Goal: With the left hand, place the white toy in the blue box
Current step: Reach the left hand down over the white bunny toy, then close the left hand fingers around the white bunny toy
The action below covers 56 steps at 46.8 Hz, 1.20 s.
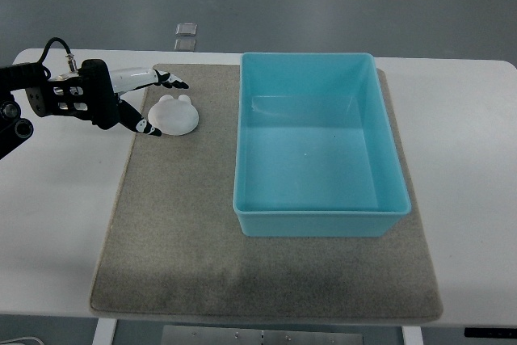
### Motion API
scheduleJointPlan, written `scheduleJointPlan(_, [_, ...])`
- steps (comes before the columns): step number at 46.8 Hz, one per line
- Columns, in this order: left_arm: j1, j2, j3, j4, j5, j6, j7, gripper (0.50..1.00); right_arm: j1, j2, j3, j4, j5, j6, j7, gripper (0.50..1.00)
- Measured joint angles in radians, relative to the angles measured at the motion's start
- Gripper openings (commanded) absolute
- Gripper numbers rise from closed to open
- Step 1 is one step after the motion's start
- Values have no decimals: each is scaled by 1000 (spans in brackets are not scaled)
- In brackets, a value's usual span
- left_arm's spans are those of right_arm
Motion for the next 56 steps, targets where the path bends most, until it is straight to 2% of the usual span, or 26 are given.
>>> scheduleJointPlan(5, [0,-2,18,2,2,17,0,857,0,0,0,0,0,0,0,936])
scheduleJointPlan(14, [-2,-5,75,12,30,89,0,855,0,0,0,0,0,0,0,936])
scheduleJointPlan(39, [-3,-8,81,14,33,92,0,784,0,0,0,0,0,0,0,936])
scheduleJointPlan(52, [-5,-11,98,13,38,91,1,500,0,0,0,0,0,0,0,936])
scheduleJointPlan(56, [-6,-11,98,13,39,93,2,500,0,0,0,0,0,0,0,936])
